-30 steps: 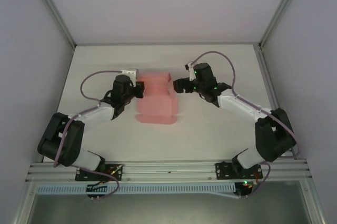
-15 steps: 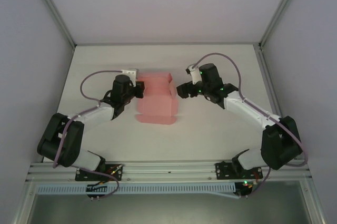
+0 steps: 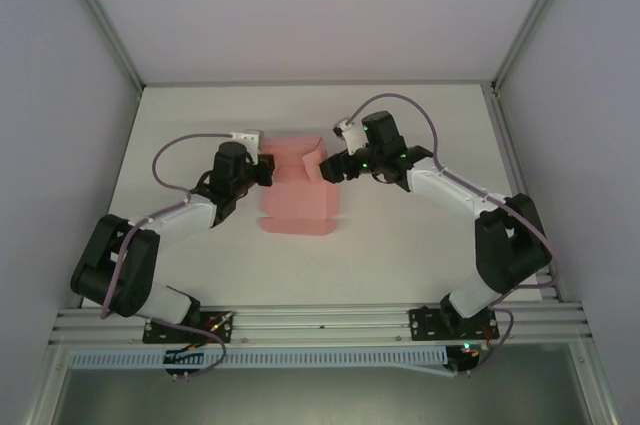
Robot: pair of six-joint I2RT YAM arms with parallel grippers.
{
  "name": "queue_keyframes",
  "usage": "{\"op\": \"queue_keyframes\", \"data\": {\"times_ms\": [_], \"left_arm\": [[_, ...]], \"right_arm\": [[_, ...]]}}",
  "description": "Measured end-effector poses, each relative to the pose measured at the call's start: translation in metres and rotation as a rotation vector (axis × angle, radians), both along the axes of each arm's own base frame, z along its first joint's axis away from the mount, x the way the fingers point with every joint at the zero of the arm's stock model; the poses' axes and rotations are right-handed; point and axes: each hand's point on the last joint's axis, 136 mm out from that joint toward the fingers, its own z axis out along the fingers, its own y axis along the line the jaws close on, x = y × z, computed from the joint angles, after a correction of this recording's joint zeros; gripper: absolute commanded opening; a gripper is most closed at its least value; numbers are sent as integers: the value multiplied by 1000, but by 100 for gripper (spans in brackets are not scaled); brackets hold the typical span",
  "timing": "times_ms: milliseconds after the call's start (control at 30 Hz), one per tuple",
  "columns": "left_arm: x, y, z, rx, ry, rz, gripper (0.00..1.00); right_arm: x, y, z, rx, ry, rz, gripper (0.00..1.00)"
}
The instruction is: Assemble paper box
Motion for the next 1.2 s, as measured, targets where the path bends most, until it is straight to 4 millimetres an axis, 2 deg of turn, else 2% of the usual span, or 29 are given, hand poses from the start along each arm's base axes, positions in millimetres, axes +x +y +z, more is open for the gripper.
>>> {"op": "queue_keyframes", "data": {"times_ms": [167, 233, 467, 633, 767, 933, 1200], "left_arm": [[0, 0, 0, 0, 0, 0, 0], [0, 0, 0, -1, 0, -1, 0], [1, -2, 3, -8, 0, -3, 0], [0, -4, 4, -21, 9, -5, 0], [-2, -10, 2, -25, 29, -18, 0], [0, -15, 0, -39, 62, -2, 0], [8, -17, 11, -46, 109, 67, 0]], "right_arm": [[4, 13, 0, -9, -23, 5, 70], [8, 15, 1, -22, -48, -17, 65], [27, 9, 2, -111, -141, -182, 44], [49, 0, -1, -174, -213, -352, 17], [66, -14, -12, -261, -271, -528, 6], [79, -19, -18, -341, -299, -660, 2], [85, -28, -6, -427, -327, -775, 2]]}}
